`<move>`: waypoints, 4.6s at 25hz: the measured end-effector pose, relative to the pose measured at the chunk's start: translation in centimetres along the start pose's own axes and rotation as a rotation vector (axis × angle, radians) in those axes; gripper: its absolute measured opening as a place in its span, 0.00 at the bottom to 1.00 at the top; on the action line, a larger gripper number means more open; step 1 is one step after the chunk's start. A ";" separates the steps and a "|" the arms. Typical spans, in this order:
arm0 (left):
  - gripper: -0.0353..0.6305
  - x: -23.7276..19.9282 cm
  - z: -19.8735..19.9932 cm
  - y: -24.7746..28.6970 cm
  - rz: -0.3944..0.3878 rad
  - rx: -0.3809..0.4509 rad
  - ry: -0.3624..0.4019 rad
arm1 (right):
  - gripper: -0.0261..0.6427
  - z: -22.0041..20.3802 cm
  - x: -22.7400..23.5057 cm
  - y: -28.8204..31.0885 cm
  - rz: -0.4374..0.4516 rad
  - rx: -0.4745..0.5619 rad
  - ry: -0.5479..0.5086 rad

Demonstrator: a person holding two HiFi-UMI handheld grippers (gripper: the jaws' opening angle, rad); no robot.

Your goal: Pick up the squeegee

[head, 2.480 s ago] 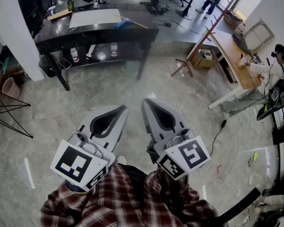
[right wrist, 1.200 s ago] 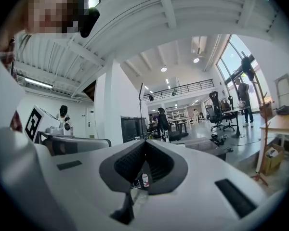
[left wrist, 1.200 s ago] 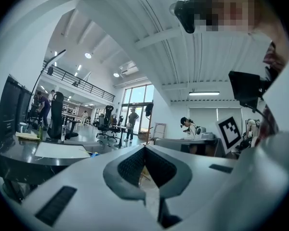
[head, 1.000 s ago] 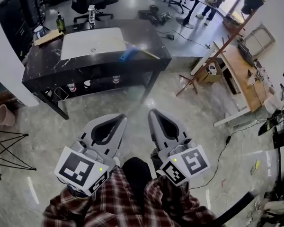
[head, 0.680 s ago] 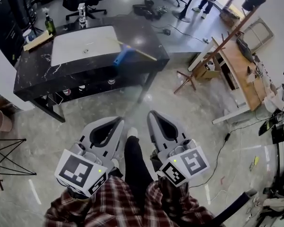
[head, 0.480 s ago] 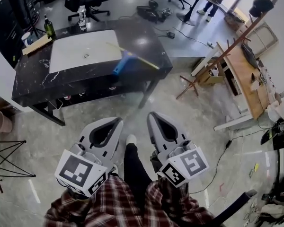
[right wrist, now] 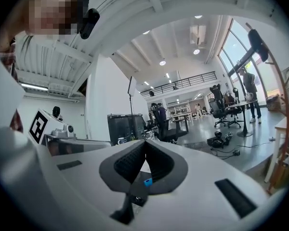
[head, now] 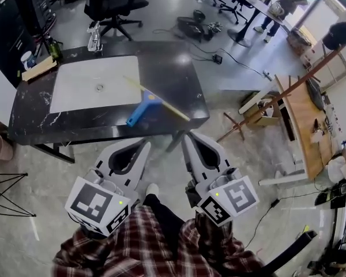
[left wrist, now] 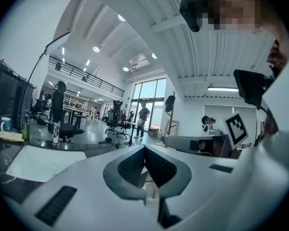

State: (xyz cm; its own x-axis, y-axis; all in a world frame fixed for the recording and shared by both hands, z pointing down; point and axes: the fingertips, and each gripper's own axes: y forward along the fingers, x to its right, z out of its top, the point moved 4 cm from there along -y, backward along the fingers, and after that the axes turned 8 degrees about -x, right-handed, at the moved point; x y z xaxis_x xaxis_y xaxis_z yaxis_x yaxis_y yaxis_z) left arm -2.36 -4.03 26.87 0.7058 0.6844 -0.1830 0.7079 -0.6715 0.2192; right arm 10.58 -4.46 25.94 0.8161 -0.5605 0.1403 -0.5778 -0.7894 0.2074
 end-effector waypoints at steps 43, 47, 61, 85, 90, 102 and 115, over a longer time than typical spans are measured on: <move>0.07 -19.8 7.7 17.1 0.037 -0.025 -0.038 | 0.06 5.2 13.4 22.7 0.085 -0.097 0.020; 0.08 -20.2 8.3 17.4 0.069 -0.001 -0.046 | 0.06 5.3 14.0 23.0 0.105 -0.094 0.021; 0.32 -20.8 4.1 20.0 0.057 -0.284 0.001 | 0.06 4.6 14.9 22.3 0.135 -0.104 0.037; 0.32 -19.7 -14.1 24.2 0.043 -0.905 -0.004 | 0.06 -2.3 17.7 20.6 0.116 -0.193 0.204; 0.32 -19.7 -15.1 24.7 0.074 -0.957 0.032 | 0.06 -2.7 17.9 20.6 0.128 -0.198 0.215; 0.26 -20.1 -15.1 24.7 0.103 -0.982 0.029 | 0.06 -2.5 18.5 20.0 0.123 -0.191 0.216; 0.26 -22.6 -9.2 23.6 0.132 -0.681 -0.092 | 0.06 -1.1 15.8 19.1 0.177 -0.196 0.165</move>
State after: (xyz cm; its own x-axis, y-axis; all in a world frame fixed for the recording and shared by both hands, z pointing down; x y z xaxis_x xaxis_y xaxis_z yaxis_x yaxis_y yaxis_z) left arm -1.92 -32.71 45.02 0.8054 0.5623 -0.1874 0.4628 -0.3991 0.7915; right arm 12.42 -28.09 33.19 0.7019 -0.6243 0.3429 -0.7122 -0.6109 0.3458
